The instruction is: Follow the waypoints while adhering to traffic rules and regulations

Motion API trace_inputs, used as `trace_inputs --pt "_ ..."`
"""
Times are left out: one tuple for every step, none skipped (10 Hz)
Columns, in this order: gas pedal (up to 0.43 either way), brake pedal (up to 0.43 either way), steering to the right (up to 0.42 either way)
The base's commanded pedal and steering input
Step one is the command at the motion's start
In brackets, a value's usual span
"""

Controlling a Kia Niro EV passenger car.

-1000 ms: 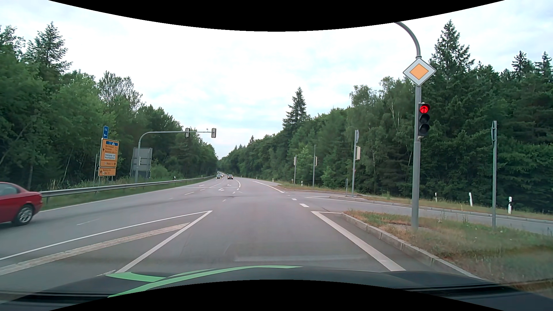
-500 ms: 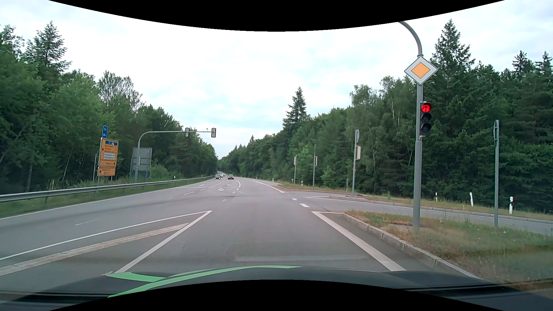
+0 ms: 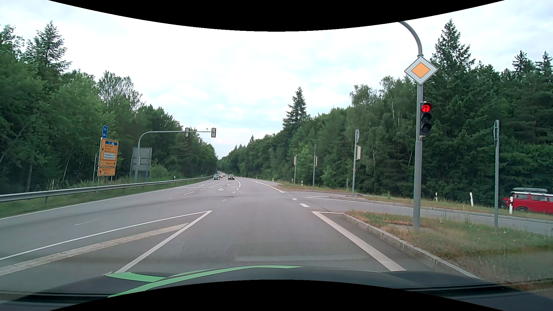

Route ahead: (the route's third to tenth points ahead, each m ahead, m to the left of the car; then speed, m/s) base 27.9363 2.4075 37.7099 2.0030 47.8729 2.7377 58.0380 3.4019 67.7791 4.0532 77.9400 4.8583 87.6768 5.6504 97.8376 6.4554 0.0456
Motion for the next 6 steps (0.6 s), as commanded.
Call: trace_inputs --pt "0.000 0.134 -0.001" --pt "0.000 0.134 -0.001" --pt "0.000 0.140 0.000" --pt "0.000 0.140 -0.001" --pt "0.000 0.152 0.000" --pt "0.000 0.207 -0.001"
